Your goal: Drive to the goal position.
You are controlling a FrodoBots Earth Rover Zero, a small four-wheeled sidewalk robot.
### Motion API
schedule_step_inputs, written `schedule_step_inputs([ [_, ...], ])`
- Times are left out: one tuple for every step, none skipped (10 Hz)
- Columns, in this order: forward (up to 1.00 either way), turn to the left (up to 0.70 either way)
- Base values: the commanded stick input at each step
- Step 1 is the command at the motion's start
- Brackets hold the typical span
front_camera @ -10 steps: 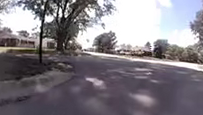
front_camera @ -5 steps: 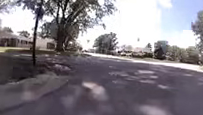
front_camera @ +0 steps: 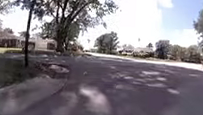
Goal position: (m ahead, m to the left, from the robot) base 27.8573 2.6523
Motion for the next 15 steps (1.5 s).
schedule_step_inputs([
  [0.7, 0.0],
  [0.7, 0.0],
  [0.7, 0.0],
  [0.7, 0.0],
  [0.7, 0.0],
  [0.7, 0.0],
  [0.7, 0.0],
  [0.7, 0.0],
  [0.7, 0.0],
  [0.7, 0.0],
  [0.7, -0.07],
  [0.7, -0.26],
  [0.7, -0.35],
  [0.7, -0.35],
  [0.7, -0.35],
])
